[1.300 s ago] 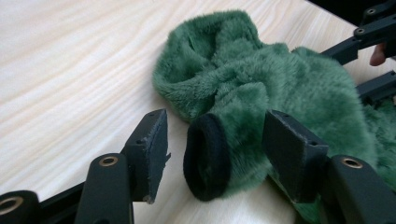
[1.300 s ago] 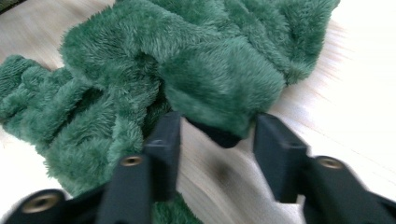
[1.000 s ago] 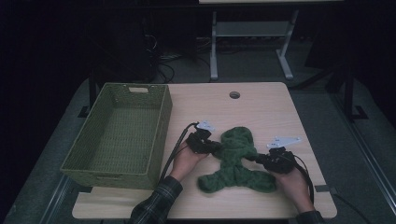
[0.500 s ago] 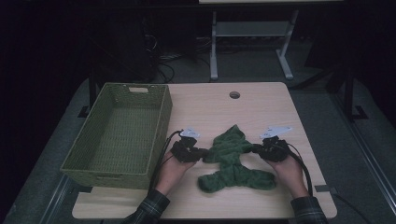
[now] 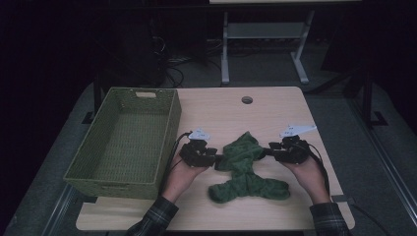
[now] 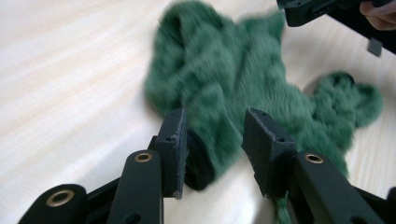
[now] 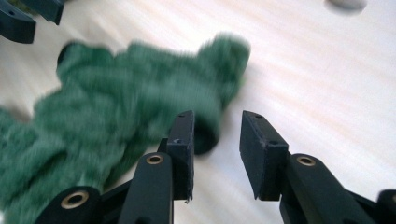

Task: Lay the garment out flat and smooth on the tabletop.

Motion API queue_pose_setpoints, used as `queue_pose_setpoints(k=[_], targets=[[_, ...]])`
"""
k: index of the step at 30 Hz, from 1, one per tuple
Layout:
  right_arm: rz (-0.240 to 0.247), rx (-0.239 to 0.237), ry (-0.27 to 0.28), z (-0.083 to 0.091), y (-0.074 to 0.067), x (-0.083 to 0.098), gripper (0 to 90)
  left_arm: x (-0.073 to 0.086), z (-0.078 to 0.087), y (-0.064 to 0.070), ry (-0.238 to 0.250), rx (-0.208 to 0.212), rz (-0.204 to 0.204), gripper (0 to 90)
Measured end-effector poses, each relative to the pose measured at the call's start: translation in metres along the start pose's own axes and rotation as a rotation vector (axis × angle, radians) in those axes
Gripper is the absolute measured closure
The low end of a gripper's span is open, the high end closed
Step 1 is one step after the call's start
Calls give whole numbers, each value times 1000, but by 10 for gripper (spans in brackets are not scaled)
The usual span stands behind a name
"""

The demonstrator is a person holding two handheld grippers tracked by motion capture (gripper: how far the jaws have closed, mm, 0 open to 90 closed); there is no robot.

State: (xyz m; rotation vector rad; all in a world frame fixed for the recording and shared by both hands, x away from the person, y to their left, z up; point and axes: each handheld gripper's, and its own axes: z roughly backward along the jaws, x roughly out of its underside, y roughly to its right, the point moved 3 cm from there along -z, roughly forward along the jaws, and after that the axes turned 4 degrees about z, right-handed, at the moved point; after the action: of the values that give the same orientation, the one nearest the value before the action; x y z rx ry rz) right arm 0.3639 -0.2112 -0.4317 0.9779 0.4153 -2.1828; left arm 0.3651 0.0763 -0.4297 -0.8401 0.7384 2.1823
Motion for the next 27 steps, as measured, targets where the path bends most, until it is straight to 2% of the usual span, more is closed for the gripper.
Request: queue_pose_setpoints(k=[4,8,10,12,14,16,18,21,24,27], targets=[[13,-8,7,-6,4,-20,648,-17,-9,-11,0,-25,-10,606],[10,-30,-2,-25,8,-35,637,-26,-28,-24,-14,-47,-8,608],[4,-39,-28,-39,11,-38,636,-28,-39,-30,-22,-64,0,607],[-5,-45,-45,-52,15,-38,632,-28,-45,-35,-33,-64,-7,605],[-15,-49,-65,-61,17,-35,638,-28,-55,-40,-41,-64,10,592],[-22,-75,-94,-70,19,-29,669,-27,-61,-42,-57,-64,7,579],[-18,-90,-129,-77,20,-23,748,-26,-67,-45,-69,-60,6,576],[-17,-97,-134,-78,21,-18,836,-23,-76,-47,-98,-49,13,568],[-9,-92,-127,-76,21,-15,851,-22,-81,-47,-115,-44,-7,562],[-13,-95,-124,-74,21,-10,854,-21,-90,-44,-152,-41,-25,560]])
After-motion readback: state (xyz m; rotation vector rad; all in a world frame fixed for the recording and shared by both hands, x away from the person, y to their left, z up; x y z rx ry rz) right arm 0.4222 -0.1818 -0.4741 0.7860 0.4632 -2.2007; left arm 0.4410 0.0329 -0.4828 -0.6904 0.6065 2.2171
